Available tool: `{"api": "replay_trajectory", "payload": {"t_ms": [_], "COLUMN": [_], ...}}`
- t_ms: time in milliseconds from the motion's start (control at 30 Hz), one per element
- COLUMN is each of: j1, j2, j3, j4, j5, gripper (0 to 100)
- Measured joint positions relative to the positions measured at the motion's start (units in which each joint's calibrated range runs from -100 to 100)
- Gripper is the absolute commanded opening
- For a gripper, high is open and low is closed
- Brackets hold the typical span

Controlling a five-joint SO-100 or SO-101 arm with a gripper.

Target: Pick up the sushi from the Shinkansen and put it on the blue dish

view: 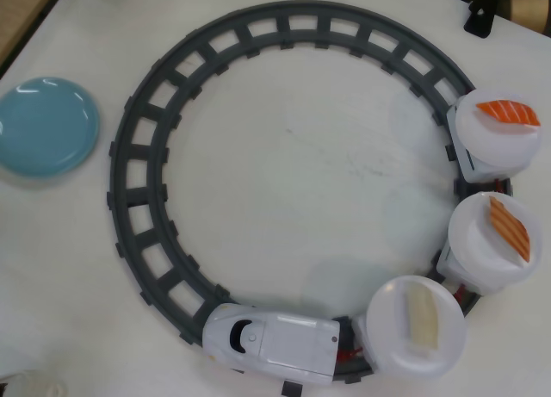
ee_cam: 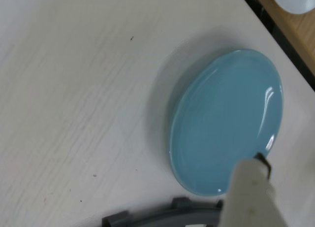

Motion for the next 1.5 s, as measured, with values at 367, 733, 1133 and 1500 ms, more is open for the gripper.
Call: {"api": "replay_trajectory", "payload": {"t_ms": [367,733,1133,1500], "j1": [-0.33,2.7,27.95,55.66], "j2": [-11.73,-10.63,20.33,31.38], "j3": [29.19,23.15,-28.0,-51.42], "j4": [-18.49,-15.04,10.67,24.2], "j5": [0.67,1.03,2.22,3.98], "gripper": [26,26,26,26]}}
